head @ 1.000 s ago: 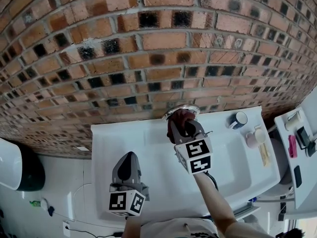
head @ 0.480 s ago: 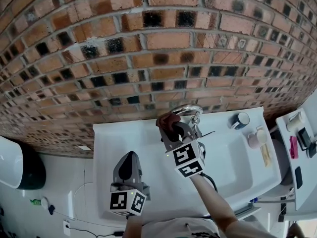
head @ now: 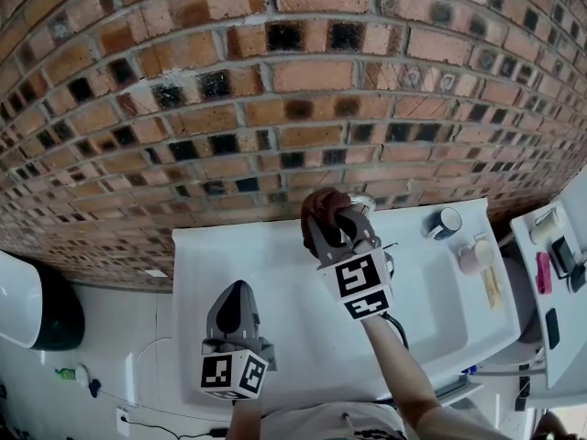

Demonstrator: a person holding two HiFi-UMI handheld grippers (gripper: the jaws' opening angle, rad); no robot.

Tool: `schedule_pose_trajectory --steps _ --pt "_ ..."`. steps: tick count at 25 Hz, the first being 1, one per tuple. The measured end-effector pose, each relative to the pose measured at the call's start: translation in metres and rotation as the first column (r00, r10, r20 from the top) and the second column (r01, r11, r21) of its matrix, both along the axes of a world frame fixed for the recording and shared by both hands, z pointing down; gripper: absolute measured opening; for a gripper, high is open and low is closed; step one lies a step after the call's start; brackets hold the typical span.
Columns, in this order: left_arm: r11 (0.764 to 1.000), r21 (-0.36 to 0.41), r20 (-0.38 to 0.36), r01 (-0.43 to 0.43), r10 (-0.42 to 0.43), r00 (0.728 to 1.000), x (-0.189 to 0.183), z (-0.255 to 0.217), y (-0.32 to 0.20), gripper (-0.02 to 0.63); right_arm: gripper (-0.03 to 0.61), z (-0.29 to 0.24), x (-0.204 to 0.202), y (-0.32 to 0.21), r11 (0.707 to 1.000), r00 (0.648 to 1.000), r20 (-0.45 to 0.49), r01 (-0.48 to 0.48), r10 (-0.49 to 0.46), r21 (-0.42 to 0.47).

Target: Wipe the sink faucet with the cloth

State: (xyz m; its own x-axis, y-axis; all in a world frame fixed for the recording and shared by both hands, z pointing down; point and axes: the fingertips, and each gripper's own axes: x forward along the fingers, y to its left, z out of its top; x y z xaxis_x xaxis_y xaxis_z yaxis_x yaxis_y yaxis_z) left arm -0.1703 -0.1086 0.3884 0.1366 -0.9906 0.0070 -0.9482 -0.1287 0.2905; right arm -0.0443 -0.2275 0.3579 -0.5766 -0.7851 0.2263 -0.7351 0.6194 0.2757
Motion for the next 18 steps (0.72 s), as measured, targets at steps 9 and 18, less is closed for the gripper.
schedule_pose_trajectory --steps 9,18 --pt "1.0 -0.003 -0.001 0.003 -0.003 1.0 -0.002 0.002 0.001 0.005 0.052 -0.029 0.063 -0.01 0.989 0.989 0.062 -0.14 0.137 0.051" --pt "1.0 -0.016 -0.003 -0.02 0.02 1.0 0.007 0.008 -0.004 0.005 0.051 0.014 0.14 -0.029 0.939 0.94 0.016 -0.341 0.342 -0.03"
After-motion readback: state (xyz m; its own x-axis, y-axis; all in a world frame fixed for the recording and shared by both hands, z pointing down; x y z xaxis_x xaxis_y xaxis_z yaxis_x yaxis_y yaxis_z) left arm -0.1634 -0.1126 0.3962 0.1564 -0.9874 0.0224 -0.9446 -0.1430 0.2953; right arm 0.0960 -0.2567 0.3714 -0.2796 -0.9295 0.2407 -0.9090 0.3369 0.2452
